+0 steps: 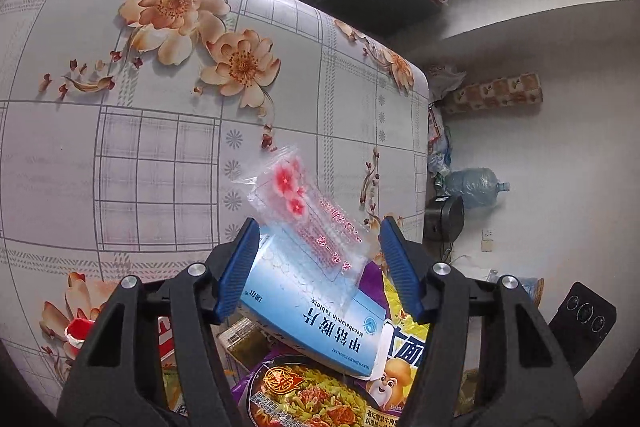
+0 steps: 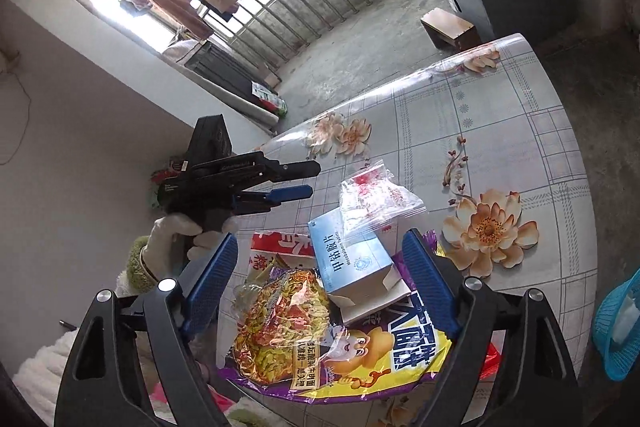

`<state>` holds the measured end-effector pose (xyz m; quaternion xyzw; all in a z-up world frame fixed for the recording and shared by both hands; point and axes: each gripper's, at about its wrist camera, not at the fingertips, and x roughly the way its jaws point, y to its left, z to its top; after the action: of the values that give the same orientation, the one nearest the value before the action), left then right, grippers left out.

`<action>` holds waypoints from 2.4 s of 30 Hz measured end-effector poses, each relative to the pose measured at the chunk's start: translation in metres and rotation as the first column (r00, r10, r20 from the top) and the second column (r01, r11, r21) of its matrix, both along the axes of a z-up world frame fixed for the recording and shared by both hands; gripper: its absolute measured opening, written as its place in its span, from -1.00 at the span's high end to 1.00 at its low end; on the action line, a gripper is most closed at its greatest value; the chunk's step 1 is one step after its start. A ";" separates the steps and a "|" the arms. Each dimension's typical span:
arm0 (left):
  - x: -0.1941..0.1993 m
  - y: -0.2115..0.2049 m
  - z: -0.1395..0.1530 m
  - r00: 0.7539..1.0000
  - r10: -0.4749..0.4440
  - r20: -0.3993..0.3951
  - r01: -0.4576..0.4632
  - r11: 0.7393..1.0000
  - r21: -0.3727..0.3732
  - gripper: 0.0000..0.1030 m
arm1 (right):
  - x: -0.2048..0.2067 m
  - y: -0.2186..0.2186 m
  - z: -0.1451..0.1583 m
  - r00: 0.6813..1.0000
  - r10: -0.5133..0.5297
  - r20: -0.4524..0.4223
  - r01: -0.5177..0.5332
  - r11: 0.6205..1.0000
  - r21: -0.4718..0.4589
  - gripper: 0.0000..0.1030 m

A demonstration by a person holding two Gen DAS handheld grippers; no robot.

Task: Collect trash
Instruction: 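Grasp the clear plastic bag and blue medicine box with the left tool, then carry the bag and box to the blue wastebasket with the left tool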

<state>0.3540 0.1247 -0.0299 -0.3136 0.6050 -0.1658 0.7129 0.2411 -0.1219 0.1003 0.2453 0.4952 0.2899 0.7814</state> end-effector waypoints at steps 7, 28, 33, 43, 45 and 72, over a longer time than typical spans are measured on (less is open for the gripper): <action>0.021 0.001 -0.042 0.990 0.048 -0.131 -0.053 0.998 -0.036 -0.13 | 0.019 0.020 -0.052 0.969 -0.004 -0.248 0.023 0.997 0.074 -0.34; 0.027 -0.003 -0.077 0.989 0.054 -0.137 -0.062 0.996 -0.057 0.62 | 0.028 0.050 -0.119 0.856 -0.020 -0.516 0.084 0.991 0.102 -0.16; 0.027 -0.002 -0.077 0.991 0.052 -0.122 -0.059 0.997 -0.059 0.65 | 0.030 0.052 -0.129 0.842 -0.042 -0.539 0.108 0.990 0.093 -0.02; 0.026 -0.001 -0.061 0.997 0.044 -0.064 -0.047 0.998 -0.036 0.73 | 0.028 0.043 -0.136 0.843 -0.048 -0.535 0.147 0.978 0.145 0.59; 0.025 0.001 -0.053 0.998 0.047 -0.042 -0.049 0.998 -0.039 0.74 | 0.027 0.041 -0.136 0.847 -0.043 -0.530 0.152 0.975 0.162 0.70; -0.038 0.031 0.139 0.900 0.132 0.415 -0.095 0.989 -0.109 0.77 | -0.023 -0.039 -0.051 0.958 -0.163 -0.235 0.236 0.914 0.329 0.92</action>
<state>0.3161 0.1553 0.1095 -0.3356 0.4101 -0.2135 0.8207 0.2184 -0.1607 0.0490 0.4594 0.4840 0.2659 0.6957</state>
